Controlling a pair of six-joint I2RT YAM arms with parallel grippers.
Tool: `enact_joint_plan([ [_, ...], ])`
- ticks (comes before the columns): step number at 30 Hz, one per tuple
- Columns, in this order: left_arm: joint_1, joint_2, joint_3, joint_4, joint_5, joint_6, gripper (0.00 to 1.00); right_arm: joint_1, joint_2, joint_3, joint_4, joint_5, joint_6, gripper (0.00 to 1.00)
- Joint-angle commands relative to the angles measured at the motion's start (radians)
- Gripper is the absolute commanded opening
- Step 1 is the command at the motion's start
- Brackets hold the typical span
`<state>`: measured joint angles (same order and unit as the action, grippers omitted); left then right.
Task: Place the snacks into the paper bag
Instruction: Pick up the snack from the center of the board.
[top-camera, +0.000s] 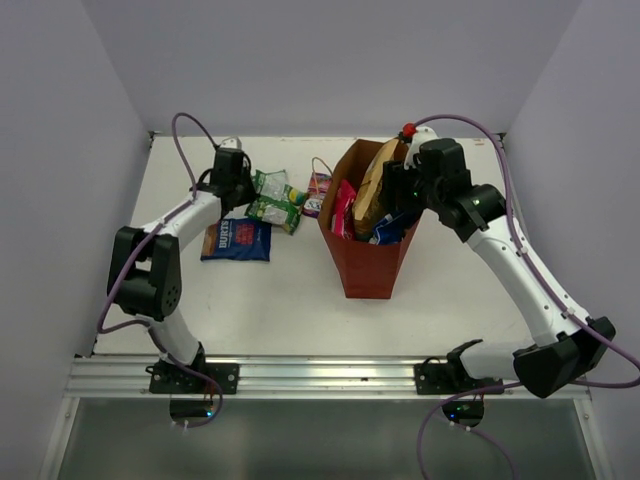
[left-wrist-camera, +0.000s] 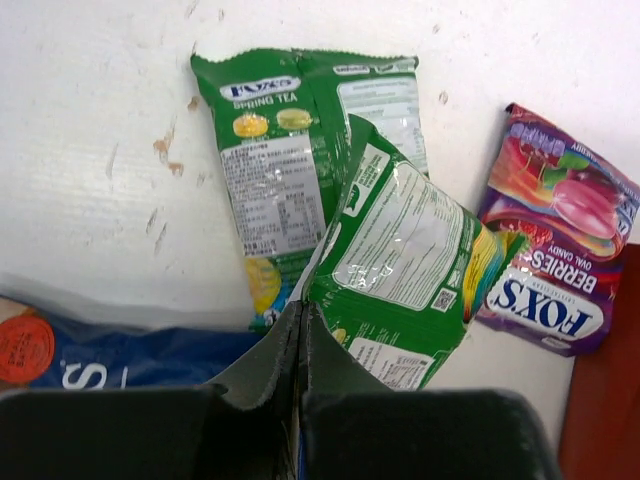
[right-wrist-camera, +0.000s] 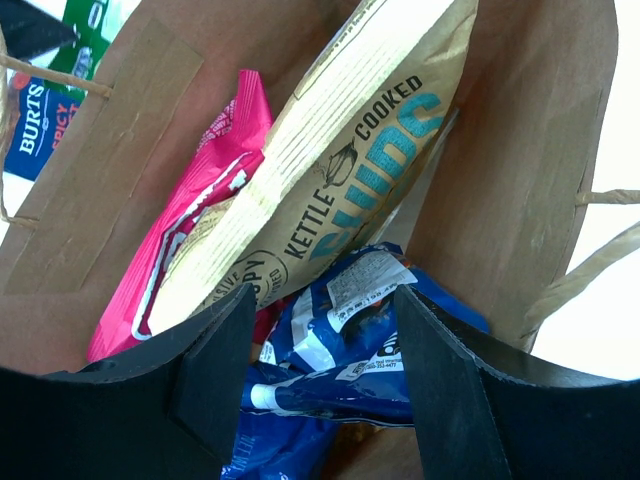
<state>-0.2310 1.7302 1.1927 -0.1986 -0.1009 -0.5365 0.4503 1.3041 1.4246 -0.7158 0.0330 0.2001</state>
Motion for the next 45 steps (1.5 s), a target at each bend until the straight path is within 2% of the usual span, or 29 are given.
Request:
enact_joint_plan([
  [1, 0.027, 0.055, 0.051, 0.053, 0.018, 0.053, 0.0, -0.004, -0.035, -0.012, 0.033, -0.01, -0.008, 0.62],
  [5, 0.05, 0.089, 0.048, 0.054, 0.095, 0.073, 0.01, -0.004, -0.032, -0.015, 0.033, -0.012, -0.008, 0.62],
  [9, 0.074, 0.094, 0.05, 0.047, 0.173, 0.081, 0.11, -0.002, -0.028, -0.013, 0.033, -0.015, -0.01, 0.62],
  [12, 0.101, 0.089, 0.053, 0.028, 0.228, 0.09, 0.22, -0.002, -0.028, -0.012, 0.033, -0.015, -0.011, 0.62],
  [17, 0.156, 0.092, 0.045, -0.005, 0.322, 0.107, 0.3, -0.004, -0.029, -0.012, 0.036, -0.018, -0.011, 0.62],
  [18, 0.162, 0.098, 0.042, -0.008, 0.366, 0.109, 0.49, -0.004, -0.026, -0.01, 0.036, -0.016, -0.011, 0.62],
  [19, 0.167, 0.104, 0.044, -0.016, 0.384, 0.112, 0.53, -0.002, -0.026, -0.009, 0.036, -0.018, -0.011, 0.62],
  [22, 0.171, 0.132, 0.051, -0.036, 0.46, 0.121, 0.57, -0.004, -0.026, -0.009, 0.036, -0.021, -0.011, 0.62],
  [29, 0.173, 0.172, 0.03, -0.009, 0.587, 0.098, 0.57, -0.002, -0.031, -0.012, 0.036, -0.016, -0.011, 0.62],
  [32, 0.171, 0.175, 0.01, 0.004, 0.612, 0.087, 0.48, -0.005, -0.029, -0.013, 0.038, -0.016, -0.013, 0.62],
  [36, 0.17, 0.17, -0.004, 0.033, 0.632, 0.073, 0.43, -0.002, -0.026, -0.013, 0.039, -0.021, -0.01, 0.62],
  [45, 0.141, 0.147, -0.05, 0.07, 0.695, 0.029, 0.43, -0.004, -0.023, -0.013, 0.042, -0.021, -0.008, 0.62],
])
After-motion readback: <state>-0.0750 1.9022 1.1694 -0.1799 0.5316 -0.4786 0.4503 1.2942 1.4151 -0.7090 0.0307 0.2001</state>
